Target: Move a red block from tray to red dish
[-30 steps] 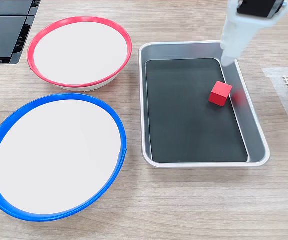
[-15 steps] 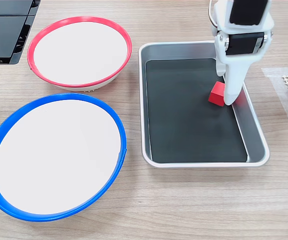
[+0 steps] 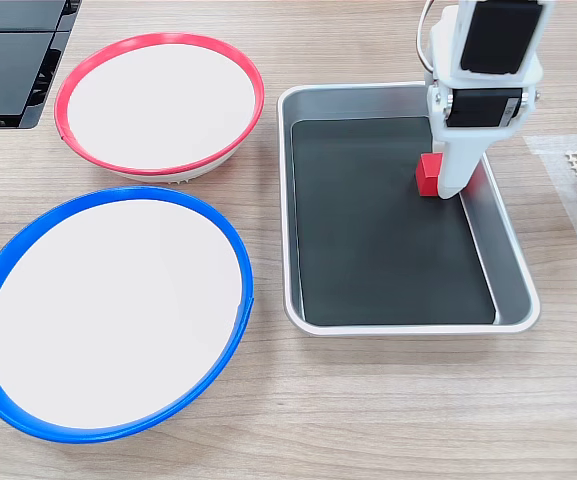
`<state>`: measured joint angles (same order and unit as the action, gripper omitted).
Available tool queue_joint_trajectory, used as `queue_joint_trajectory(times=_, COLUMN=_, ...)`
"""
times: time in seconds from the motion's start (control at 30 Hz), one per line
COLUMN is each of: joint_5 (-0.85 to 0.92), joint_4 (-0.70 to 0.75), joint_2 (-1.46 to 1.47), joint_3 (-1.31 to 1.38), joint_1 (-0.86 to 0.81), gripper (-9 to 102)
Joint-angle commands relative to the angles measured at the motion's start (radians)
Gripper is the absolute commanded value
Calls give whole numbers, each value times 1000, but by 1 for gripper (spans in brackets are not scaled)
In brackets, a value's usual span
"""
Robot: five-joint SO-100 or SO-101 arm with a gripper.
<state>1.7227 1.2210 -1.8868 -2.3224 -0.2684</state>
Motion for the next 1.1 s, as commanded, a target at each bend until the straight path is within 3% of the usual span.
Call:
queue_joint_trajectory(times=0.0, joint_5=-12, joint_4=-9, joint_2=-15, joint_3=0, joint_1=11, gripper=5)
queue_joint_trajectory(times=0.17, joint_5=-98, joint_4=-6, joint_2=-48, joint_3=54, joint_1=49, gripper=0)
queue_joint_trajectory(times=0.37, joint_5=-598, joint_4=-31, joint_2=-121, joint_3=328, joint_1=176, gripper=0)
queue_joint_trajectory(times=0.5, joint_5=-785, joint_4=-83, joint_2=-69, joint_3=558, joint_1=190, gripper=0)
queue_joint_trajectory(times=0.77, joint_5=-827, joint_4=-153, joint_2=244, joint_3=919, joint_1=60, gripper=0)
queue_joint_trajectory(times=0.93, joint_5=-744, joint_4=-218, joint_2=399, joint_3=920, joint_1=-23, gripper=2)
queue_joint_trajectory(times=1.07, joint_5=-696, joint_4=-353, joint_2=509, joint_3=856, joint_1=-64, gripper=8)
